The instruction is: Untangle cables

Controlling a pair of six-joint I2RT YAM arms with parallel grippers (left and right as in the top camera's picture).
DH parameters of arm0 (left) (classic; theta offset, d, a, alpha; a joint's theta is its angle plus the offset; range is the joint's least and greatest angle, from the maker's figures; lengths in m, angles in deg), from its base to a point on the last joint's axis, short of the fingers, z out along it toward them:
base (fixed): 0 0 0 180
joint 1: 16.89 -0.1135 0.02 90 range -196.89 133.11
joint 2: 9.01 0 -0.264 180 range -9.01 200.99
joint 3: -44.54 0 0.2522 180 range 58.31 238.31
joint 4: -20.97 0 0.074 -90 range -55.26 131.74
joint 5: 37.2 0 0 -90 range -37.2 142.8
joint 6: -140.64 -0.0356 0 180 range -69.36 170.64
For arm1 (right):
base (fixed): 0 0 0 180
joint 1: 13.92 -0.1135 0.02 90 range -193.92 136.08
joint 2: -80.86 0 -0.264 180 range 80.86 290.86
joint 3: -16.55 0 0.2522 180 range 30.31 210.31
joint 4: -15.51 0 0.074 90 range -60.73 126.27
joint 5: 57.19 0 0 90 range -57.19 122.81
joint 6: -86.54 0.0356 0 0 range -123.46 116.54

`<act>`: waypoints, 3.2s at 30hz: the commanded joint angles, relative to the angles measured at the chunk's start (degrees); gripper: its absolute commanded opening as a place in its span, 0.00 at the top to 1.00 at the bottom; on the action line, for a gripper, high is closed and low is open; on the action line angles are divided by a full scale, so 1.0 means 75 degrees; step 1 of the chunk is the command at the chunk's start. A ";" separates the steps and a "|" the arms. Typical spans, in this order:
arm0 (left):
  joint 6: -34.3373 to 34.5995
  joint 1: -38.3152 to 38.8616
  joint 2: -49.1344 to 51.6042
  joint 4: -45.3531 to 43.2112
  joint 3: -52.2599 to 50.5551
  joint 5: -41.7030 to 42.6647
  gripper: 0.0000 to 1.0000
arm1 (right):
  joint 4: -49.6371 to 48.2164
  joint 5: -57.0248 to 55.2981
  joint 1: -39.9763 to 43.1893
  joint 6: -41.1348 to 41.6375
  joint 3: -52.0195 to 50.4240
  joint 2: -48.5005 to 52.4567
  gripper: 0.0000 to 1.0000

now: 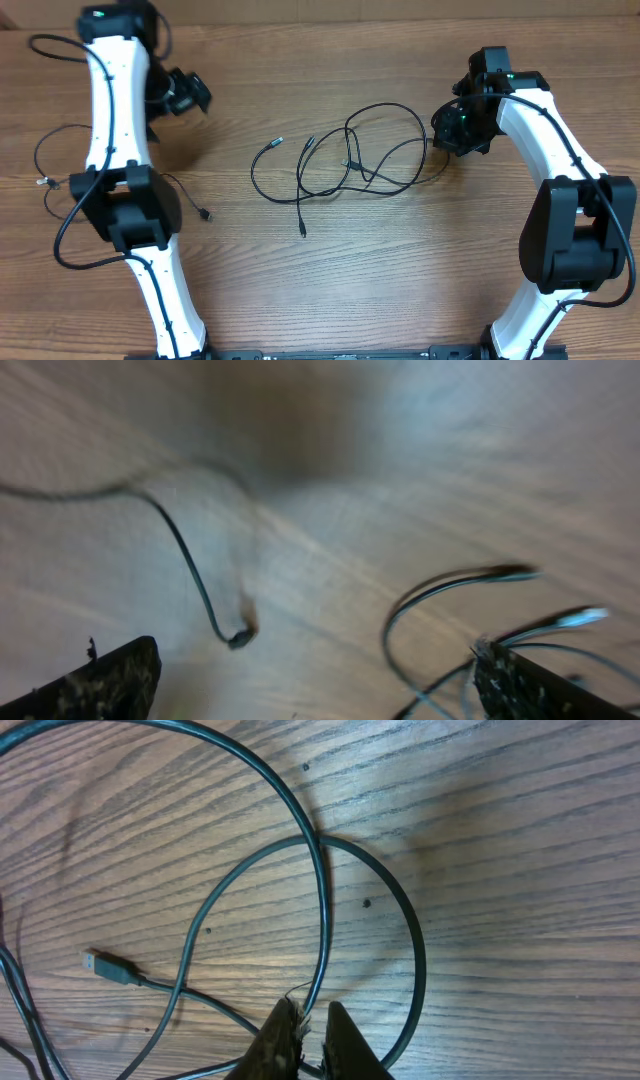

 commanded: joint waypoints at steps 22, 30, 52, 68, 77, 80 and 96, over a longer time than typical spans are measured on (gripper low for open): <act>0.1967 0.0498 -0.0189 -0.1550 -0.4255 -0.3156 0.95 | -0.0146 0.0029 -0.0041 -0.0064 0.0044 0.0082 0.91; 0.1486 -0.0370 -0.0679 -0.1955 -0.4127 -0.2911 0.95 | -0.0154 0.0029 -0.0041 -0.0061 0.0044 0.0082 0.90; -0.0679 -0.3500 -0.3174 -0.4721 -0.3628 -0.0711 0.08 | -0.0554 0.0982 -0.0291 -0.0385 0.0082 0.0079 0.91; -0.1920 0.0842 -0.3456 -0.4526 -0.3640 0.0647 0.08 | 0.0230 0.0711 -0.0017 -0.0172 0.1134 -0.1186 0.00; -0.0857 0.3803 -0.2559 -0.5013 -0.3646 0.0647 0.25 | 0.0414 0.0711 0.0230 -0.0210 0.1128 -0.1186 0.00; -0.0495 0.4293 -0.1964 -0.4972 -0.3646 0.0647 0.30 | 0.0554 0.0711 0.0230 -0.0271 0.1128 -0.1186 0.00; -0.0277 0.4823 -0.0565 -0.5246 -0.3654 0.0705 0.58 | 0.0915 0.0714 0.0221 -0.0460 0.1119 -0.1186 0.00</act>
